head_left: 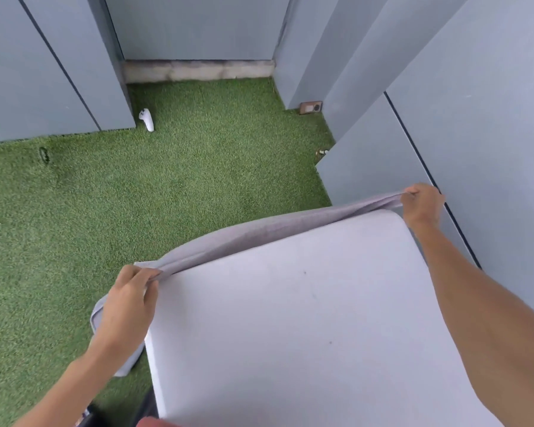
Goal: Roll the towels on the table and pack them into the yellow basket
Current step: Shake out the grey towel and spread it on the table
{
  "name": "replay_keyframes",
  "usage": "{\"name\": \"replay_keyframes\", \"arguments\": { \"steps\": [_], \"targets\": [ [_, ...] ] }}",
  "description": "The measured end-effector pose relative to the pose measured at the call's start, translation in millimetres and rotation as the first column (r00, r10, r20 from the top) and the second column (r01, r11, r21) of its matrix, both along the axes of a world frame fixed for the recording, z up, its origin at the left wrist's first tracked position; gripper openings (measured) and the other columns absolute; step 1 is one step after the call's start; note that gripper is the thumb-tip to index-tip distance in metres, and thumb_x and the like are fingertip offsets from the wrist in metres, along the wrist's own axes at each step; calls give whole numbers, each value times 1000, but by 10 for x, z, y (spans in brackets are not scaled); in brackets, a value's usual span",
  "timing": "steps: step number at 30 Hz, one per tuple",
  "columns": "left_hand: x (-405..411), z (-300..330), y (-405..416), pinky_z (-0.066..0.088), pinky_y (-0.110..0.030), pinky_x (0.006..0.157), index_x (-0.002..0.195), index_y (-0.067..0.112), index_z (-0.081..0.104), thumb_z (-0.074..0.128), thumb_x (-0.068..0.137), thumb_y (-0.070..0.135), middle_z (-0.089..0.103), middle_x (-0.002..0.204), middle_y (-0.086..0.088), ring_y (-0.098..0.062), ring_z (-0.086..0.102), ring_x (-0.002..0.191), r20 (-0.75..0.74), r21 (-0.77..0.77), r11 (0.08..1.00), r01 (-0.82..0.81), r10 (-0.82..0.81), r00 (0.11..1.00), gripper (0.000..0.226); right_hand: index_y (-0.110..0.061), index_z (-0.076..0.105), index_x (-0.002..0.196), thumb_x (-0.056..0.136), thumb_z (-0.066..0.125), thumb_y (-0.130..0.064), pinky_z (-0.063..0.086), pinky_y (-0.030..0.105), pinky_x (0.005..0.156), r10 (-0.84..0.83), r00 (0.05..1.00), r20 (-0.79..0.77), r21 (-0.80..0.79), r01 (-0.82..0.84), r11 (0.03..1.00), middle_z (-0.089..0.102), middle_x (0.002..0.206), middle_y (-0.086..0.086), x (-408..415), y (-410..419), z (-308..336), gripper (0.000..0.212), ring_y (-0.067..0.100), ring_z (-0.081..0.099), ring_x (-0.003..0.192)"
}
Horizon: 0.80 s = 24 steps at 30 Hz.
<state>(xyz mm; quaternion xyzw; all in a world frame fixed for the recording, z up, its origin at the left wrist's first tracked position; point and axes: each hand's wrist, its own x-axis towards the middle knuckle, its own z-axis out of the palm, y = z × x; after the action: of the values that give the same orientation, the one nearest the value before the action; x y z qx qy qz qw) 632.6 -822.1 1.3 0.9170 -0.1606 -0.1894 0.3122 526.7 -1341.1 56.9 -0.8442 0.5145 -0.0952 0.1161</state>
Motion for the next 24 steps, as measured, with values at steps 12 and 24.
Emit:
{"name": "replay_keyframes", "arguments": {
  "steps": [12,24],
  "targets": [
    [-500,14,239,47,-36,72,92,29,50,50,93,4,56,92,0,-19,57,80,73,-67,992,-111,116,991,25,-4,55,108,95,41,-7,38,34,79,-99,993,64,145,89,985,61,107,23,-590,59,-491,19,35,56,101],
    [-1136,-17,456,51,-40,69,91,21,54,54,91,4,65,103,-4,-23,62,75,105,-49,994,-93,98,990,17,-12,48,110,98,39,-16,42,41,77,-227,974,2,201,222,954,58,107,21,-1499,242,-501,16,30,50,89]
  ]
}}
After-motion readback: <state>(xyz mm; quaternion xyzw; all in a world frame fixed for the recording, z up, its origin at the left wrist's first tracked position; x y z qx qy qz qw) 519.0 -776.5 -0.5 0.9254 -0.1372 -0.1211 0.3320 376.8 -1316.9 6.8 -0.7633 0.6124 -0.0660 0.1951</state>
